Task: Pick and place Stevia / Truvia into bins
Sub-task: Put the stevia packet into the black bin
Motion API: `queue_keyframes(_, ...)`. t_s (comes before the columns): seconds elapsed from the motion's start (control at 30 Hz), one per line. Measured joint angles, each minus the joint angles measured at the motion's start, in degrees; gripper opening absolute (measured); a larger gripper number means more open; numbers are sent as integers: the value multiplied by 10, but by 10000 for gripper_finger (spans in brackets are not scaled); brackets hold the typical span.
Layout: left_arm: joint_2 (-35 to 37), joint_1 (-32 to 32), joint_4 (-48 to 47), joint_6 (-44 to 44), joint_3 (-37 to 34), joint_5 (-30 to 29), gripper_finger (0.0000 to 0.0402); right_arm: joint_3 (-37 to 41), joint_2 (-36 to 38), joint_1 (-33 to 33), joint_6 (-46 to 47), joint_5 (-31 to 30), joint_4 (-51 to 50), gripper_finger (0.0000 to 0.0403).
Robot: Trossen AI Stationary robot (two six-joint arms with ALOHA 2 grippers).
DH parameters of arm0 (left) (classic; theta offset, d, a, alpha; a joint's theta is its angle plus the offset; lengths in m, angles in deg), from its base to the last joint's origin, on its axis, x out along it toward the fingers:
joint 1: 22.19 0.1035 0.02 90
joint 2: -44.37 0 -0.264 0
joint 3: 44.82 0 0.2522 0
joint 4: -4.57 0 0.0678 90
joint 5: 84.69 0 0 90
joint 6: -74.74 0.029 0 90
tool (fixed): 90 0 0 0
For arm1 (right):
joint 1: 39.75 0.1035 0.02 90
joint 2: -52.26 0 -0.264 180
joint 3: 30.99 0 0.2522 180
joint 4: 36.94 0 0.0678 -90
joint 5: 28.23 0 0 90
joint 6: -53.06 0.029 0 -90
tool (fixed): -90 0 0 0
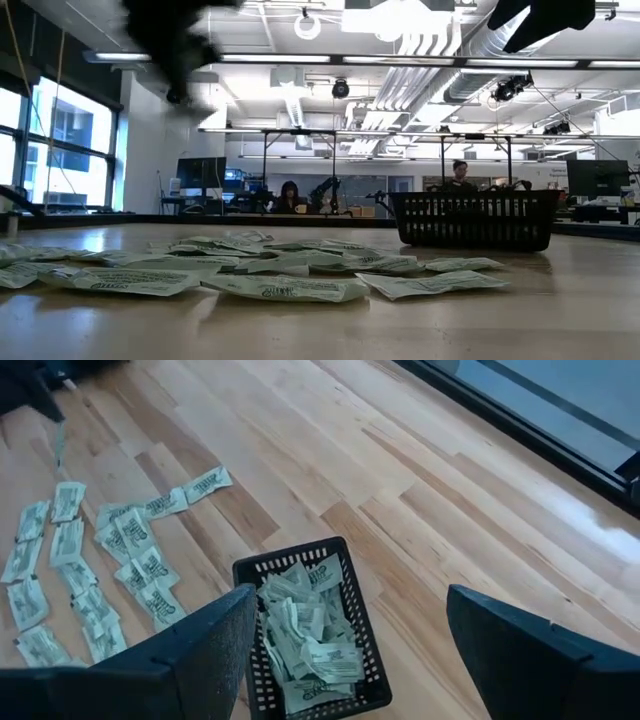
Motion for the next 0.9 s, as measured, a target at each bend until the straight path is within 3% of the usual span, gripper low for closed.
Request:
queue_keyframes(0.17, -27, 86, 200, 68, 51, -9, 22, 0, 0, 0, -6, 0, 0, 316)
queue_keyframes(0.33, -160, 150, 294, 74, 142, 46, 22, 0, 0, 14, 5, -10, 4, 316)
queue_keyframes(0.57, -388, 152, 230, 97, 363, 73, 27, 0, 0, 47, 47, -7, -1, 316)
queue_keyframes(0.67, -463, 153, 187, 96, 440, 42, 52, 0, 0, 58, 51, -7, -2, 316)
queue_keyframes(0.77, -506, 153, 114, 97, 495, 18, 90, 0, 0, 62, 50, -9, -6, 316)
queue_keyframes(0.9, -508, 151, -18, 80, 545, 26, 145, 0, 0, 63, 48, -10, -18, 316)
